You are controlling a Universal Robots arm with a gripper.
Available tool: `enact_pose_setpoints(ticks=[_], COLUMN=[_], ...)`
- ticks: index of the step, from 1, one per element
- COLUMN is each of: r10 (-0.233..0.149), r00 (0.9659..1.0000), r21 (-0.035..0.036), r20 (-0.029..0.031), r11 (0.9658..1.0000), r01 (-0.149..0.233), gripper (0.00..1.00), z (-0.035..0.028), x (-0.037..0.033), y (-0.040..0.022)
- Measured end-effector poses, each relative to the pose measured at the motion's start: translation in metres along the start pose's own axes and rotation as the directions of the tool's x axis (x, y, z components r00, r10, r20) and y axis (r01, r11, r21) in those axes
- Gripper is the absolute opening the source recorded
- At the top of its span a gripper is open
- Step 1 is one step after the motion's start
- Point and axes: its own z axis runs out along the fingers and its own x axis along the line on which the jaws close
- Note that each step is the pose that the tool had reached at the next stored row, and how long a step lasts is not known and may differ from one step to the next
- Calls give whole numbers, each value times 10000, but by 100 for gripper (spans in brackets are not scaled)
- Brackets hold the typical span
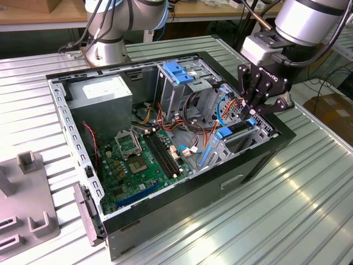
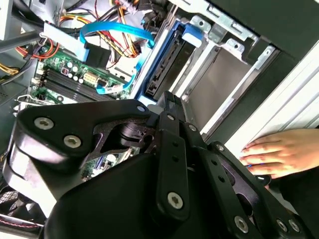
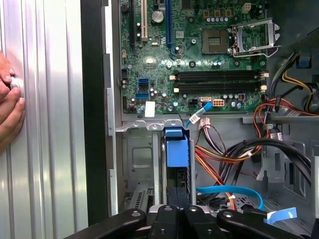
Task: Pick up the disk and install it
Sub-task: 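Insert the first disk wire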
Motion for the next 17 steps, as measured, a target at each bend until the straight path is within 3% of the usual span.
enact_pose_setpoints(ticks=[3, 5, 7, 10, 12, 14, 17], r10=[0, -13, -259, -901, -1284, -1380, -1382], r00=[10000, 10000, 9997, 9959, 9917, 9904, 9904], r21=[0, 0, 3, 8, 11, 21, 45], r20=[-1, 0, 0, -4, -6, -6, -9], r11=[10000, 10000, 9997, 9959, 9917, 9904, 9904], r01=[0, 13, 259, 901, 1284, 1380, 1382], gripper=[12, 12, 12, 12, 12, 12, 12], z=[1, 1, 2, 1, 1, -5, -70], x=[-2, -3, -3, -3, -3, -2, -13], y=[-62, -73, -77, -79, -82, -85, -85])
